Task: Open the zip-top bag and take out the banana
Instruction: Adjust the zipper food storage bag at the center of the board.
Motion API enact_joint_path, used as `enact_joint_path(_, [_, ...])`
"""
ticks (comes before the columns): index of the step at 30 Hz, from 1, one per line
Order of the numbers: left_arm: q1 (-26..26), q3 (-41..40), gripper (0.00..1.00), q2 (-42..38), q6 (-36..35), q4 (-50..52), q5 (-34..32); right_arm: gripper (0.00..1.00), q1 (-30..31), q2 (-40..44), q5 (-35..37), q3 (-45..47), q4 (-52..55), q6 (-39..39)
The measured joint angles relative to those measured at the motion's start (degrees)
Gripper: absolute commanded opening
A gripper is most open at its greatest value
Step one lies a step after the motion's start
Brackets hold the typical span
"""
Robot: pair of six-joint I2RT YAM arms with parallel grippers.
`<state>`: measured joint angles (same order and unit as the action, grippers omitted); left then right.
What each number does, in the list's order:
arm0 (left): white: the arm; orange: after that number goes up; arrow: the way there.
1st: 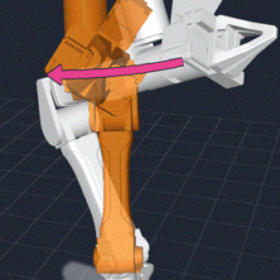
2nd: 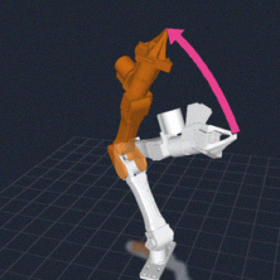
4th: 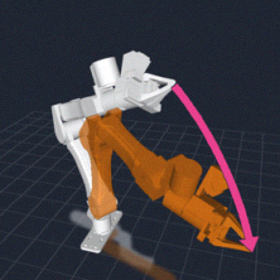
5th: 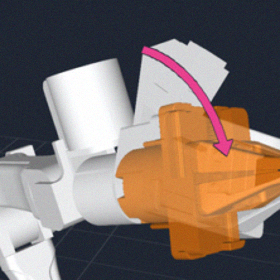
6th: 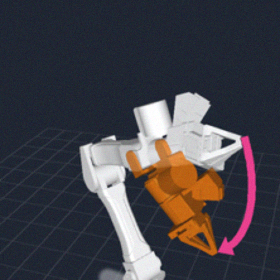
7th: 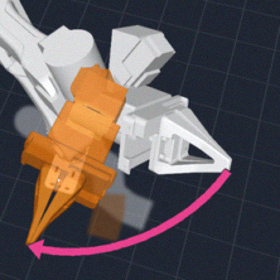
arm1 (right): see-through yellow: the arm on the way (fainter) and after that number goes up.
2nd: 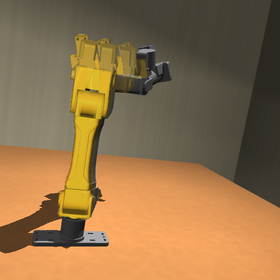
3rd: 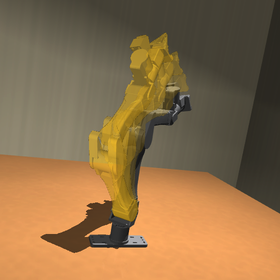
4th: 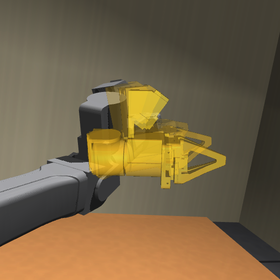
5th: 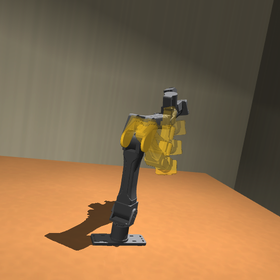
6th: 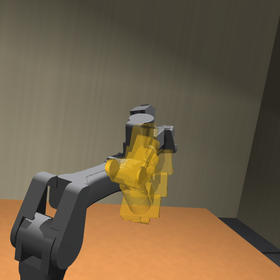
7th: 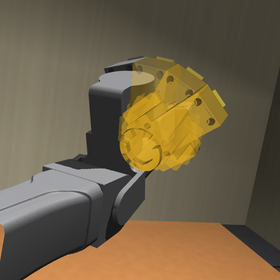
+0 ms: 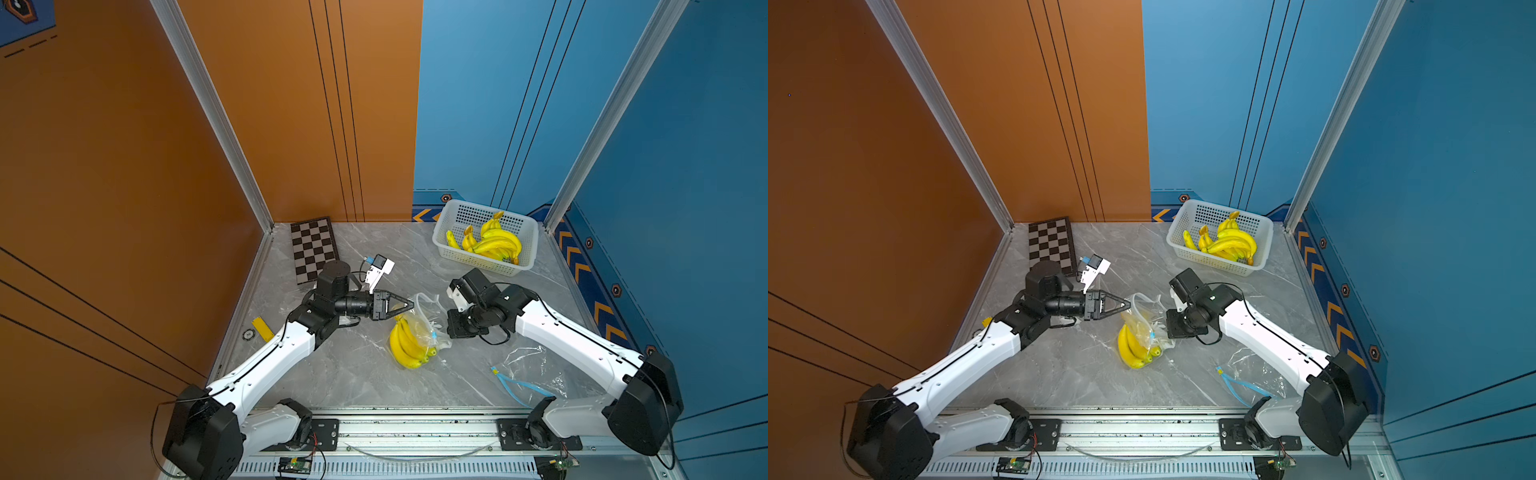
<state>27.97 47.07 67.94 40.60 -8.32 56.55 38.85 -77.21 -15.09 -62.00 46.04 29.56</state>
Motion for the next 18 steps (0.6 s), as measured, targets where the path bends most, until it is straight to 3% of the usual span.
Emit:
enact_joint_path(3, [0.0,-0.3,0.85,0.3,0.7,0.1,-0.4,0.17,2.0,-0.1,-2.9,1.3,-4.1,-0.2])
enact_joint_path(4, [-0.6,-0.7,0.96,-0.3,0.8,0.4,-0.9,0.20,2.5,-0.2,-3.8,1.8,-5.5,-0.2])
enact_joint_path(5, [-1.6,-1.3,0.98,-1.5,0.5,1.5,-1.8,0.24,3.1,-0.3,-5.3,2.6,-7.5,-0.2])
enact_joint_path(9, [-6.2,-3.1,0.98,-8.4,-2.2,10.9,-8.7,0.46,3.6,-1.3,-8.8,5.3,-13.4,0.3])
enact_joint_path(12, [-6.6,-5.0,0.98,-11.2,-4.9,16.3,-12.7,0.58,3.4,-2.0,-10.3,7.2,-17.6,0.8])
enact_joint_path(18, [-8.0,-10.1,0.98,-8.2,-8.3,23.9,-17.6,0.67,2.1,-6.3,-12.4,7.8,-22.5,0.5])
